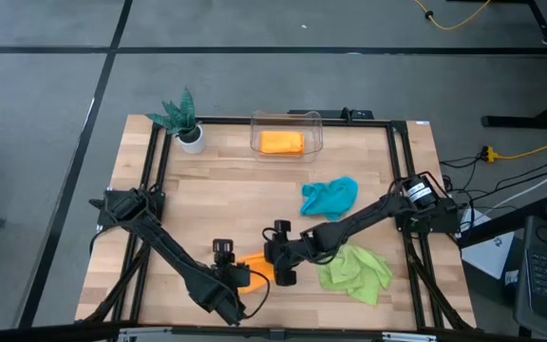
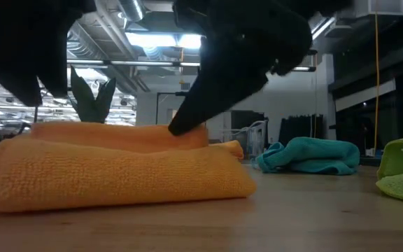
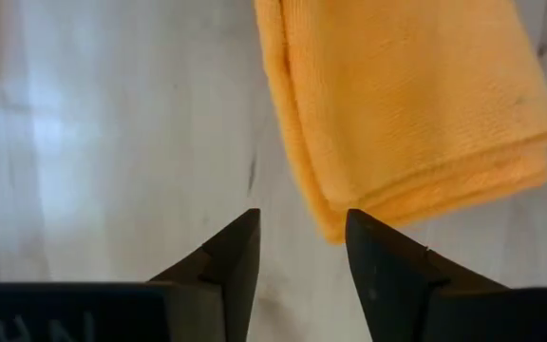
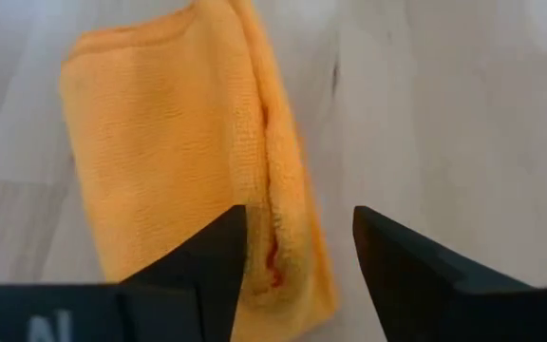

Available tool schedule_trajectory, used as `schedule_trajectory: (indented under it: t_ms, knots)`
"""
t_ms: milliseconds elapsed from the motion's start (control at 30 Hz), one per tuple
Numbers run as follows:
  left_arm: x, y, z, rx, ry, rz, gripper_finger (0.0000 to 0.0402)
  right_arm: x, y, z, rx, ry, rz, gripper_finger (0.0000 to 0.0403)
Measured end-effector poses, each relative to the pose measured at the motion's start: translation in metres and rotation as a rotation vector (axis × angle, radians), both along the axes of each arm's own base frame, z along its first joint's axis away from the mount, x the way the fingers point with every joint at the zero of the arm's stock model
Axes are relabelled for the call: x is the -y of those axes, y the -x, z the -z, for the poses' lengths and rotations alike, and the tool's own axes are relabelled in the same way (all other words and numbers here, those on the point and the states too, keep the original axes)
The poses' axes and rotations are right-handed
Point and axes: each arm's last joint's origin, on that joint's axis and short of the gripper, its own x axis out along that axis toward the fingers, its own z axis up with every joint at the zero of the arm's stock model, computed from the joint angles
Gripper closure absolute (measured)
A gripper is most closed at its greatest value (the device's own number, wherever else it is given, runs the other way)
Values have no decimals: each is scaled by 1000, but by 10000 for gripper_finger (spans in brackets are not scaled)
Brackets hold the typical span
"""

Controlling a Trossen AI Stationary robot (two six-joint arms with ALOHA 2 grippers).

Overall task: Fold microfiber towels
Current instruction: Fold the orange microfiber towel

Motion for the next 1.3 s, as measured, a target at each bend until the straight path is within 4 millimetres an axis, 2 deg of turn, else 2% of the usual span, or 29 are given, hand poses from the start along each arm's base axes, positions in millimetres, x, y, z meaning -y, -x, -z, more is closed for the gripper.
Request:
schedule_trajectory:
  t_ms: [167,333,433,567,767,900,1033,1167,1300]
  knots:
    - [0,5,-11,-32,-14,-45,254,2,-7,-26,-57,38,35,198]
    - [-3,25,-26,-155,-83,-163,255,1,-10,-45,-98,53,39,198]
    - [6,34,-34,-102,-34,-147,255,-2,-10,-50,-96,54,27,198]
    - [17,58,-49,-12,-42,-147,255,-9,-13,-51,-42,-5,4,198]
    - [30,93,-67,221,-33,-129,255,-21,-23,-34,107,-169,-194,198]
    - [37,106,-71,334,-22,-133,255,-31,-25,-9,158,-82,-492,198]
    - [42,108,-70,370,2,-121,255,-39,-38,23,179,-72,-656,198]
    - [43,107,-70,388,12,-122,255,-31,-59,32,214,-120,-724,198]
    - [44,106,-69,391,21,-123,255,-22,-69,33,204,-140,-754,198]
